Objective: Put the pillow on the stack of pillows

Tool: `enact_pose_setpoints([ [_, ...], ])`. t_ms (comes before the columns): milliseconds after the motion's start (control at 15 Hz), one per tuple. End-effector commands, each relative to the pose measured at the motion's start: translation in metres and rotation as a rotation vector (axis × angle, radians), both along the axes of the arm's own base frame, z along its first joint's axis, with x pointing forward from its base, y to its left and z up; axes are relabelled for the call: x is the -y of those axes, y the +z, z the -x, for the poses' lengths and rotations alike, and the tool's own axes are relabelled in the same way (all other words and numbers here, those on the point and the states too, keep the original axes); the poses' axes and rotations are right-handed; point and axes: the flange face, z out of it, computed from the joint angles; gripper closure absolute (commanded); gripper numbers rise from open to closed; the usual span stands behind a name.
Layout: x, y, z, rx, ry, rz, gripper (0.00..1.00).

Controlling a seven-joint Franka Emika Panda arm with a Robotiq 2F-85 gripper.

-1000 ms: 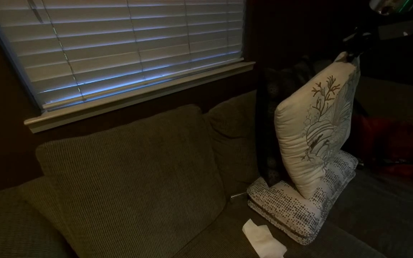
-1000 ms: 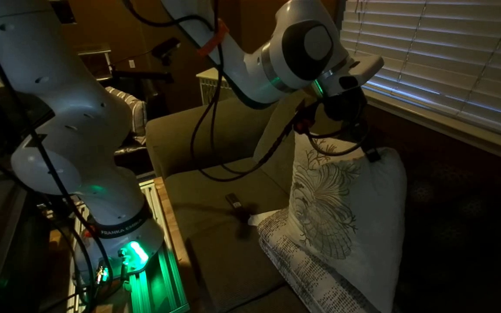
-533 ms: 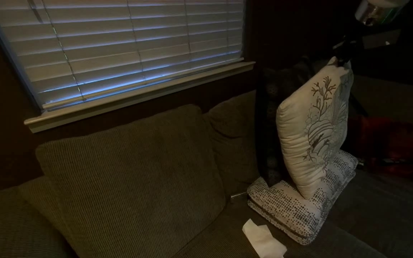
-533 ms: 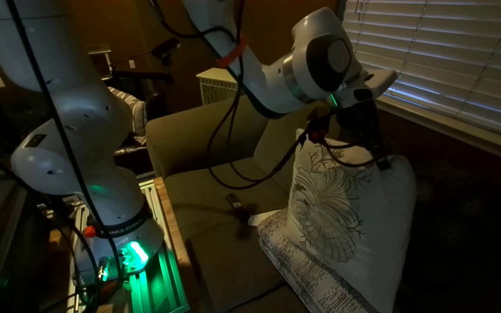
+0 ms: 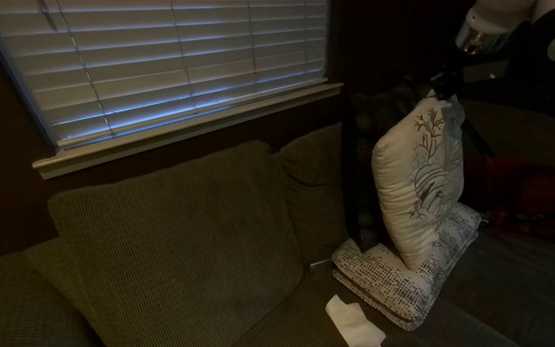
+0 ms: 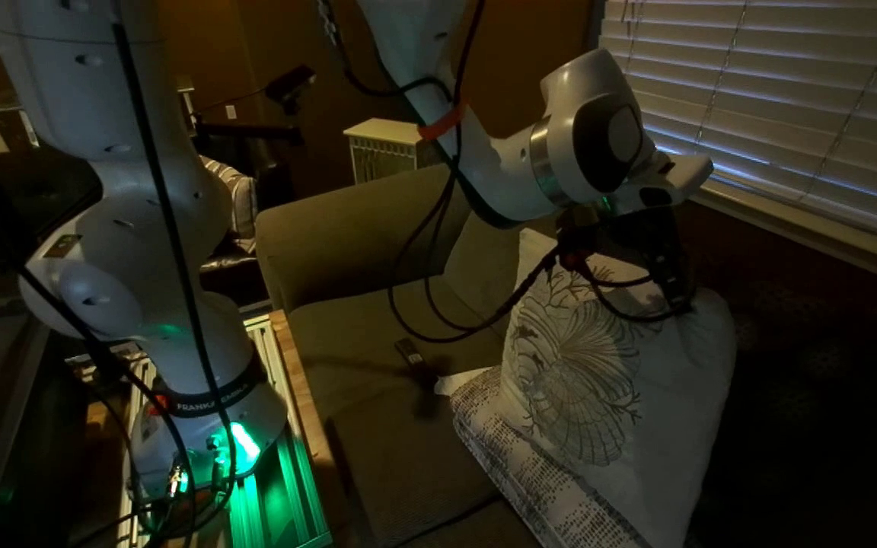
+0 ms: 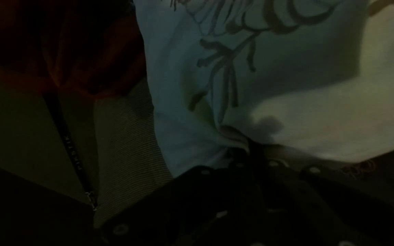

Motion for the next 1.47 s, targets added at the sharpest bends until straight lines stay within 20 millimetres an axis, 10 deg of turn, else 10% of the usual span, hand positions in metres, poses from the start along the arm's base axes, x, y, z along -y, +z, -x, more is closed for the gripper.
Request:
enact_pose_setpoints([
  [0,0.003,-0.021,-0.012,0.004,-0.016,-0.011,0.99],
  [667,0.059,-0.018,0.001,0.103,-0.263,-0.010,0.99],
  [1400,0.061,-0.024,-0.003,0.130,-0.329,-0.060,0.99],
])
